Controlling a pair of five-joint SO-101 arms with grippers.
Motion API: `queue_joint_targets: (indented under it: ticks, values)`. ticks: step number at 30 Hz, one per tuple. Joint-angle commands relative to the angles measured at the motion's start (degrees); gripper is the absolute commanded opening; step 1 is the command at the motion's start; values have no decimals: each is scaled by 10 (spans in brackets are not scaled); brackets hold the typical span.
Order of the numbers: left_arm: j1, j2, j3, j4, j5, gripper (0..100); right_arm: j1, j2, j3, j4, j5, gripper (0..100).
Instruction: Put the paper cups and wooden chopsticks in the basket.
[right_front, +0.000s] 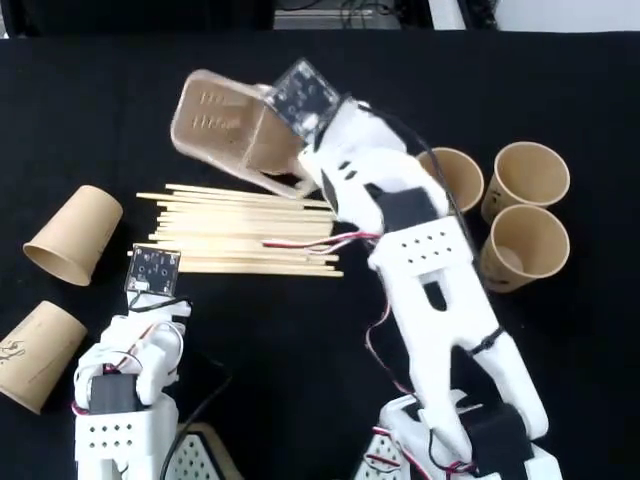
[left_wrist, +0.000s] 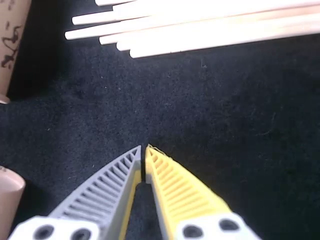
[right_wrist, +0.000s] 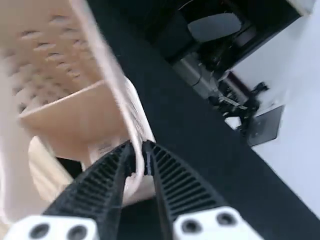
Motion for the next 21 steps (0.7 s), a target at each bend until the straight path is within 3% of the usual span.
queue_joint_targets:
  ticks: [1, 10, 16, 21]
  values:
    - [0, 0, 10, 3, -1, 30, -11, -31, -123, 100, -33, 11]
    - [0, 0, 10, 3, -1, 30, 20, -22, -186, 129, -65, 11]
    - [0, 0, 10, 3, -1, 30, 79, 65, -234, 128, -93, 11]
    - [0, 0, 10, 3, -1, 30, 85, 142, -272, 128, -96, 11]
